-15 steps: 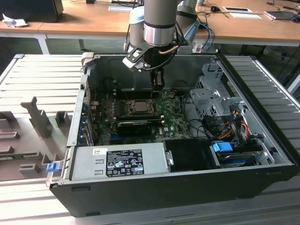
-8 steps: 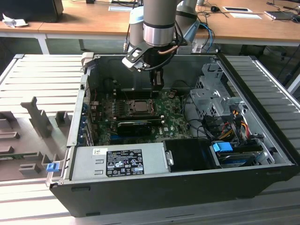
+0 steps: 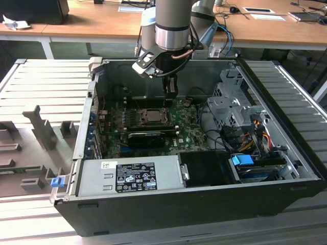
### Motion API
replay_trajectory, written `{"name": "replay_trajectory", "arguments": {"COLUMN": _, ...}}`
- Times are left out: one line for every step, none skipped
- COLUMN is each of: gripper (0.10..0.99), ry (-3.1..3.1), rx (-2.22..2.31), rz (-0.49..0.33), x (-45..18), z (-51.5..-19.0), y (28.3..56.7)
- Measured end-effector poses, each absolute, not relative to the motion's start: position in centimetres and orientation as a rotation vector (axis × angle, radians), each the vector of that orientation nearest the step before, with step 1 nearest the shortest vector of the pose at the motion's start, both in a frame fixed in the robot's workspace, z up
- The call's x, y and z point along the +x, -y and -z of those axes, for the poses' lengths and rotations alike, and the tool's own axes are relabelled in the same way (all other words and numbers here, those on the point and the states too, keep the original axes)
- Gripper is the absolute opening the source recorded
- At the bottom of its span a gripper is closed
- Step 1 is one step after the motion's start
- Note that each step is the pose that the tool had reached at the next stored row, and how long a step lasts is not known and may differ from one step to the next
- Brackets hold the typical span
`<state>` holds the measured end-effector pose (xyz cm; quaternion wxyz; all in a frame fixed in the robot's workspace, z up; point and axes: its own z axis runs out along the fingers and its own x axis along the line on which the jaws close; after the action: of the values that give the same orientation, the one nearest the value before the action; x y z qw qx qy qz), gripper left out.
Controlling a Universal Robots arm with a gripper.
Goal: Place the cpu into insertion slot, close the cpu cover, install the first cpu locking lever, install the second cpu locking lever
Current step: 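Close the cpu cover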
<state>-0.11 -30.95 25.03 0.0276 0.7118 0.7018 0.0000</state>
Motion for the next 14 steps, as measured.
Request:
{"name": "replay_trajectory", "arguments": {"gripper": 0.106, "ry": -2.167, "rx": 2.198, "rz": 0.000, "x": -0.13, "z": -25.03, "y": 30.95}}
{"name": "replay_trajectory", "arguments": {"gripper": 0.106, "ry": -2.167, "rx": 2.198, "rz": 0.000, "x": -0.15, "z": -25.03, "y": 30.95}}
{"name": "replay_trajectory", "arguments": {"gripper": 0.106, "ry": -2.167, "rx": 2.198, "rz": 0.000, "x": -0.16, "z": -25.03, "y": 30.95}}
{"name": "replay_trajectory", "arguments": {"gripper": 0.106, "ry": -2.167, "rx": 2.198, "rz": 0.000, "x": -0.17, "z": -25.03, "y": 30.95}}
{"name": "replay_trajectory", "arguments": {"gripper": 0.106, "ry": -2.167, "rx": 2.198, "rz": 0.000, "x": -0.23, "z": -25.03, "y": 30.95}}
{"name": "replay_trajectory", "arguments": {"gripper": 0.106, "ry": -2.167, "rx": 2.198, "rz": 0.000, "x": -0.27, "z": -25.03, "y": 30.95}}
{"name": "replay_trajectory", "arguments": {"gripper": 0.106, "ry": -2.167, "rx": 2.198, "rz": 0.000, "x": -0.28, "z": -25.03, "y": 30.95}}
{"name": "replay_trajectory", "arguments": {"gripper": 0.106, "ry": -2.167, "rx": 2.198, "rz": 0.000, "x": -0.29, "z": -25.03, "y": 30.95}}
{"name": "replay_trajectory", "arguments": {"gripper": 0.106, "ry": -2.167, "rx": 2.198, "rz": 0.000, "x": -0.31, "z": -25.03, "y": 30.95}}
{"name": "replay_trajectory", "arguments": {"gripper": 0.106, "ry": -2.167, "rx": 2.198, "rz": 0.000, "x": -0.32, "z": -25.03, "y": 30.95}}
{"name": "replay_trajectory", "arguments": {"gripper": 0.106, "ry": -2.167, "rx": 2.198, "rz": 0.000, "x": -0.33, "z": -25.03, "y": 30.95}}
{"name": "replay_trajectory", "arguments": {"gripper": 0.106, "ry": -2.167, "rx": 2.198, "rz": 0.000, "x": -0.34, "z": -25.03, "y": 30.95}}
{"name": "replay_trajectory", "arguments": {"gripper": 0.106, "ry": -2.167, "rx": 2.198, "rz": 0.000, "x": -0.35, "z": -25.03, "y": 30.95}}
{"name": "replay_trajectory", "arguments": {"gripper": 0.106, "ry": -2.167, "rx": 2.198, "rz": 0.000, "x": -0.36, "z": -25.03, "y": 30.95}}
